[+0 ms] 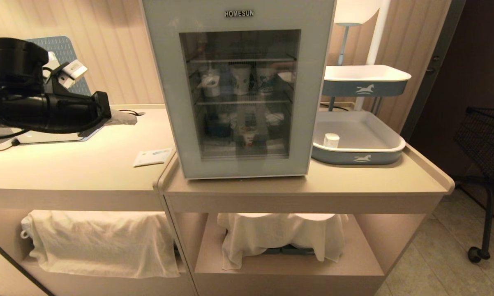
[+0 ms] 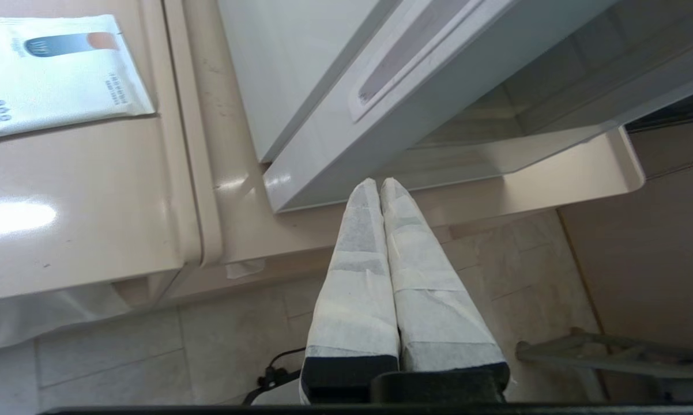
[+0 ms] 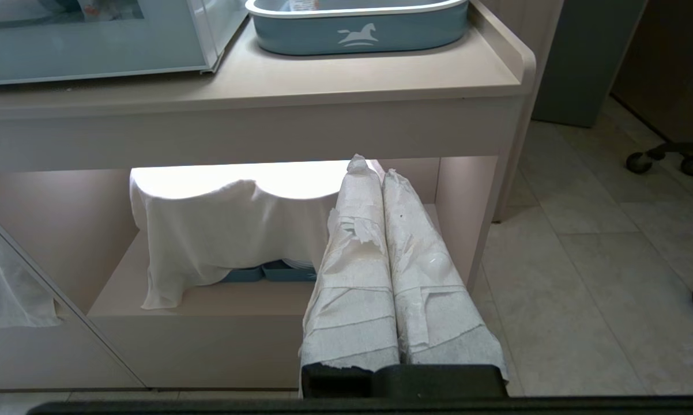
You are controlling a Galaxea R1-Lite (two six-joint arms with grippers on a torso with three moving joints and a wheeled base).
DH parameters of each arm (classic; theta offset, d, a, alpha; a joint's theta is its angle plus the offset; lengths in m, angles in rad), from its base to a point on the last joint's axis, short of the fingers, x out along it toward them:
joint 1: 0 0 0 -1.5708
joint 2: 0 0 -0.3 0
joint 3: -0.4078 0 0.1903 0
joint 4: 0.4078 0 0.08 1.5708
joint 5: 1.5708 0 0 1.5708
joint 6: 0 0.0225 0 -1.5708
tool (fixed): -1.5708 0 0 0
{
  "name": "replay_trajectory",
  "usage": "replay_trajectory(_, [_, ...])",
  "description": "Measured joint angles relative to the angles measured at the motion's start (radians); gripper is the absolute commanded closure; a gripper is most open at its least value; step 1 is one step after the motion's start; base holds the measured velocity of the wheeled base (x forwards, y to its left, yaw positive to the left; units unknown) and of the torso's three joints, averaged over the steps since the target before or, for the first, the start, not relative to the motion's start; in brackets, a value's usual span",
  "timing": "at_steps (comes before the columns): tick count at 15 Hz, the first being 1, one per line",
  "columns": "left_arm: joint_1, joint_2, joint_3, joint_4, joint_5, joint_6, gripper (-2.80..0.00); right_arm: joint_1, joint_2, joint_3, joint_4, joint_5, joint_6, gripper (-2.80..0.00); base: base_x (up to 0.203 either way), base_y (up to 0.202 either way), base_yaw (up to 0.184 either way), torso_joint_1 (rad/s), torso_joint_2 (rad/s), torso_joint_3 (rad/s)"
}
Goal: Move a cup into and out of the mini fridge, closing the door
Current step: Open the freezer door
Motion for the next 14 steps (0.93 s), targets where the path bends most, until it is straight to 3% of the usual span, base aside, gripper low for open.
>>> replay_trajectory(4, [-0.028, 0.035, -0.023, -0.01, -0.063, -0.006, 0.0, 0.0, 0.0, 0.0, 0.0, 0.0, 0.0, 0.0, 0.0, 0.0, 0.0, 0.0, 0.0, 0.0])
replay_trajectory(9, [-0.036, 0.055, -0.036, 0.009, -0.068, 0.004, 0.0, 0.0, 0.0, 0.0, 0.0, 0.0, 0.0, 0.0, 0.0, 0.0, 0.0, 0.0, 0.0, 0.0])
replay_trajectory(12, [-0.034, 0.053, -0.032, 0.01, -0.031, 0.04, 0.0, 0.0, 0.0, 0.0, 0.0, 0.0, 0.0, 0.0, 0.0, 0.0, 0.0, 0.0, 0.0, 0.0])
replay_trajectory(14, [-0.032, 0.055, -0.026, 0.012, 0.065, 0.142, 0.0, 0.0, 0.0, 0.0, 0.0, 0.0, 0.0, 0.0, 0.0, 0.0, 0.0, 0.0, 0.0, 0.0])
